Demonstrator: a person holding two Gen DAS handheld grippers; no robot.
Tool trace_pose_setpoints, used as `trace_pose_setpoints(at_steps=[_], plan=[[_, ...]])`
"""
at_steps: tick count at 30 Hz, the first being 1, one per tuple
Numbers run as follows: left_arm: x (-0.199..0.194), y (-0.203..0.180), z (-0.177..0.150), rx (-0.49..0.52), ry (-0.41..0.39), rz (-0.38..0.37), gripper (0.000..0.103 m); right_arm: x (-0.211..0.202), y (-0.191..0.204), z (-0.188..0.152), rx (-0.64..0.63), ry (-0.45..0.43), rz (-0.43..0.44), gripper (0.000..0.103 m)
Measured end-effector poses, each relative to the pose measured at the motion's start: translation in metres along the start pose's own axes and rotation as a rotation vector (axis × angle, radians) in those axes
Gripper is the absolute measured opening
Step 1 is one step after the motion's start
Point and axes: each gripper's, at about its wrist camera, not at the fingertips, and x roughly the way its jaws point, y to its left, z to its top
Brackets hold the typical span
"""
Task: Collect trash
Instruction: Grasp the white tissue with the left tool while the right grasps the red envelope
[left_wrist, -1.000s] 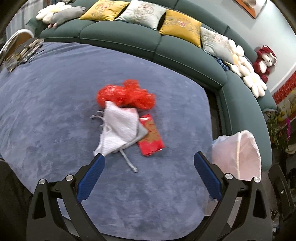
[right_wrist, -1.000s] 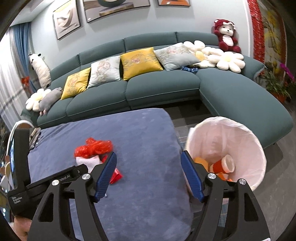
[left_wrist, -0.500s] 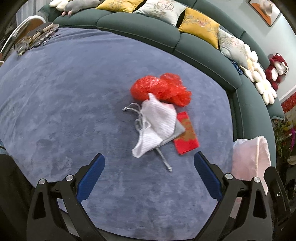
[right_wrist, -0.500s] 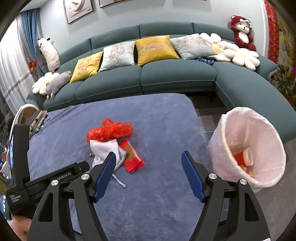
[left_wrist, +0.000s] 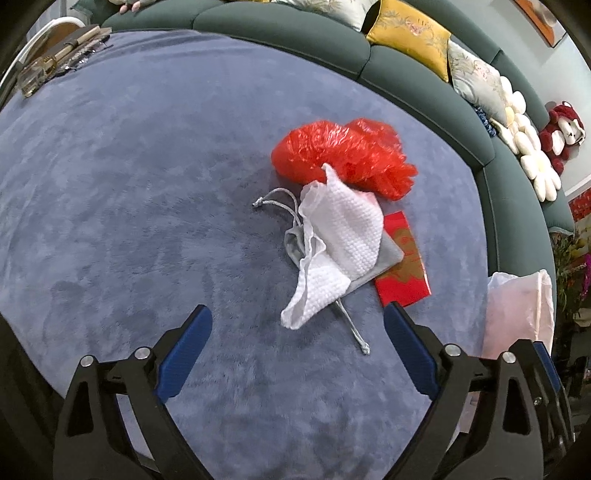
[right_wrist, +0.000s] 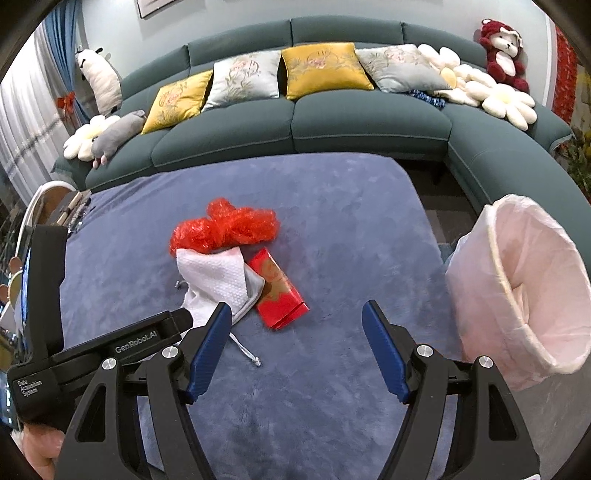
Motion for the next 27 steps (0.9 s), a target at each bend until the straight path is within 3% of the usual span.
trace_pose_setpoints(at_steps=[12,22,27], plan=[[0.04,0.002,0.017,-0.004,0.069,0.007,0.072,0.059,-0.006,0.016,-0.001,0.073,-0.009,0.07],[0.054,0.002,0.018,0.001,0.105,0.003,0.031,0.108,-0.01,0.017,0.018,0.159,0.027,0.07],[0.05,-0.005,0.017,0.033,0.085,0.013,0.012,0.121,-0.005,0.016,-0.004,0.185,0.043,0.057]])
